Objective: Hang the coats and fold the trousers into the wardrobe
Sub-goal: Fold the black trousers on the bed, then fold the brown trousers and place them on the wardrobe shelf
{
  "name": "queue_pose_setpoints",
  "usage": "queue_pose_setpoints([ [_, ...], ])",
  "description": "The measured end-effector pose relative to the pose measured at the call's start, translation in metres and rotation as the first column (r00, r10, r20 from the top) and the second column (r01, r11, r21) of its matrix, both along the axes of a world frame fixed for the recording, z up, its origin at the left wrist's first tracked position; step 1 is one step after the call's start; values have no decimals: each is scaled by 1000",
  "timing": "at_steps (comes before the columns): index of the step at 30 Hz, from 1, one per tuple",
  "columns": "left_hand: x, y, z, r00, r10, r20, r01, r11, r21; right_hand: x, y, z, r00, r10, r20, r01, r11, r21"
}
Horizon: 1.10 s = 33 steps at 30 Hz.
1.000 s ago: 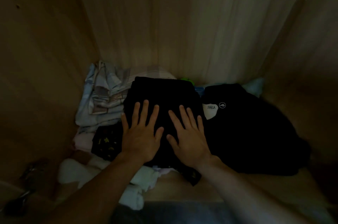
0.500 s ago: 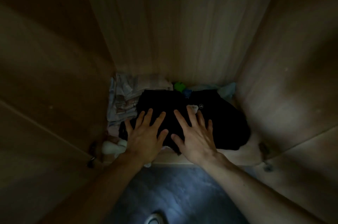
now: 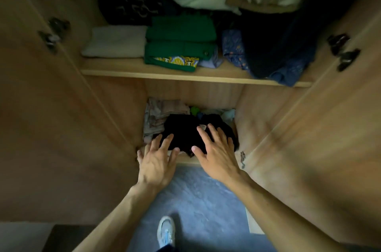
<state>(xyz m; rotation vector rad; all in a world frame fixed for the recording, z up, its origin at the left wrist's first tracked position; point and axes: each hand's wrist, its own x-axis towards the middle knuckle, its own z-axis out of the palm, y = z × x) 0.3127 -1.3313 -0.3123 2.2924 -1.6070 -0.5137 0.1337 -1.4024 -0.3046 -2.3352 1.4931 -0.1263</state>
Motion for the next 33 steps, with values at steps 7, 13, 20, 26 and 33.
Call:
queue_pose_setpoints([
  [7, 1, 91, 82, 1000, 20, -9, -20, 999, -51, 7, 71, 89, 997, -59, 49, 58, 998, 9],
  [13, 27, 138, 126, 1000, -29, 10, 30, 985, -170, 5, 138, 125, 990, -133, 47, 138, 983, -121],
  [20, 21, 182, 125, 968, -250, -7, 245, 954, -174, -18, 234, 127, 963, -265, -36, 256, 952, -166],
  [26, -19, 219, 117, 916, -399, -32, 389, 906, -166, -57, 293, 134, 924, -367, -105, 348, 923, -167],
  [33, -67, 249, 123, 832, -555, -11, 547, 823, -155, -100, 351, 147, 843, -537, -39, 524, 834, -172],
])
